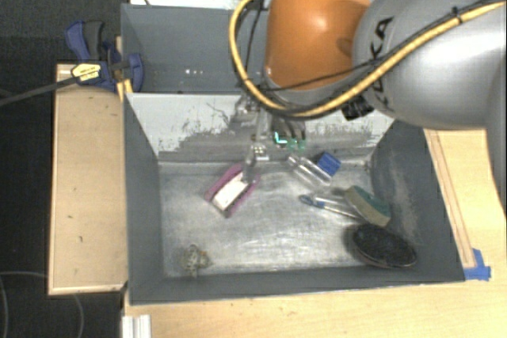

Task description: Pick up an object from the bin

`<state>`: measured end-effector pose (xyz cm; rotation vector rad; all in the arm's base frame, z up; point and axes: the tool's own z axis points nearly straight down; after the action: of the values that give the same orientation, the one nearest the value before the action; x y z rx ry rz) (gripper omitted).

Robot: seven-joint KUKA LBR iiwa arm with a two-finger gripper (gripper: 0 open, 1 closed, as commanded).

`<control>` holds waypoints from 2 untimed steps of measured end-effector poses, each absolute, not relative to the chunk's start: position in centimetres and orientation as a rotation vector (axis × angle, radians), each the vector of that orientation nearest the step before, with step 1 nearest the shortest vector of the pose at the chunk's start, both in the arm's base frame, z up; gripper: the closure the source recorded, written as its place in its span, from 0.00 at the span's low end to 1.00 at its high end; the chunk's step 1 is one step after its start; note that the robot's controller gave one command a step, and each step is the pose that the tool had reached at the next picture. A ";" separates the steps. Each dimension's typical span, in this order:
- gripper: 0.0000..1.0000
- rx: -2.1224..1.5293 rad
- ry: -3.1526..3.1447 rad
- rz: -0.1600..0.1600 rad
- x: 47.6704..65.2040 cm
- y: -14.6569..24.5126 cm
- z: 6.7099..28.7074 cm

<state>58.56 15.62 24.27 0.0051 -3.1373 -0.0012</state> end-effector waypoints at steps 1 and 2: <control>0.00 0.113 -3.134 0.002 59.0 12.5 13.7; 0.00 0.718 -3.063 -0.003 59.1 15.3 7.1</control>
Offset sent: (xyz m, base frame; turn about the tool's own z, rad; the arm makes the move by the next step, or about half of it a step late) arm 0.0058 -0.0298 -0.1014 -0.0707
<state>59.11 15.31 7.14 0.7177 -3.0631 -0.0026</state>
